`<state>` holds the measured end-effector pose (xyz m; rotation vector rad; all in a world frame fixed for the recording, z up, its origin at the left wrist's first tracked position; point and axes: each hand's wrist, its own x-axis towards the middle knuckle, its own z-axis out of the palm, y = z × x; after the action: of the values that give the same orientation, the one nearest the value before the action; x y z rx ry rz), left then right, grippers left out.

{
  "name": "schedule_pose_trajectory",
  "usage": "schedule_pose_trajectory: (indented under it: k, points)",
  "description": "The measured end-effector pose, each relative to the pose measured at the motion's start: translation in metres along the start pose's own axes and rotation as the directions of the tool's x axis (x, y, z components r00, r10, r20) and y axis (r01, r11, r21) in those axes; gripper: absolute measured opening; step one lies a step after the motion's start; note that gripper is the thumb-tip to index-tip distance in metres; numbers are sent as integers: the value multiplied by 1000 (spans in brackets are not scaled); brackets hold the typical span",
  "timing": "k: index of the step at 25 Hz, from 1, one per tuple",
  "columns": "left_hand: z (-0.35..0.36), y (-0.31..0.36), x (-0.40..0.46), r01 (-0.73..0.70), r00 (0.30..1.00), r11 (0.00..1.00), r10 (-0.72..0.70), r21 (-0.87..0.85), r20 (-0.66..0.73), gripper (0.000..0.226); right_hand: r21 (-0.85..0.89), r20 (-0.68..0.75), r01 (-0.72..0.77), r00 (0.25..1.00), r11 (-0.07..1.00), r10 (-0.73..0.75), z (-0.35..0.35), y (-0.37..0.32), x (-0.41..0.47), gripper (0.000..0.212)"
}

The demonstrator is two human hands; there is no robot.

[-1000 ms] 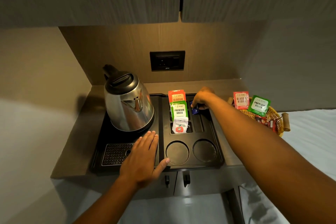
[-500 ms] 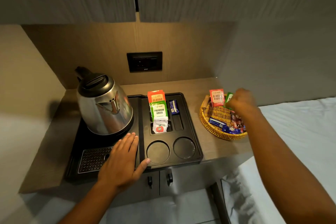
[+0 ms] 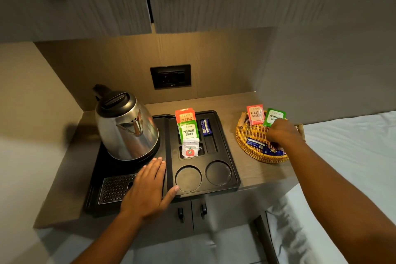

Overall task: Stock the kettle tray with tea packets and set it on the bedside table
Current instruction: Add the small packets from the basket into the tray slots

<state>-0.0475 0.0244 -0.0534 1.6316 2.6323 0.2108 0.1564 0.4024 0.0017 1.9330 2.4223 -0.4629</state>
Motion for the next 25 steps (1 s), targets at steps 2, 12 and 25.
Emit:
schedule_pose_trajectory:
  k: [2,12,25]
  points:
    - [0,0,-1,3,1000,1000,-3,-2,-1,89,3,-39,10,999,1000,-10,0,3,-2,31]
    - [0,1,0,20,1000,1000,-20,-18,6,94,410,-22,120,992,904,-122,-15,-64,-50,26]
    - [-2,3,-1,19,1000,1000,-19,-16,4,92,374,140,115,974,920,-178,61,-144,-78,41]
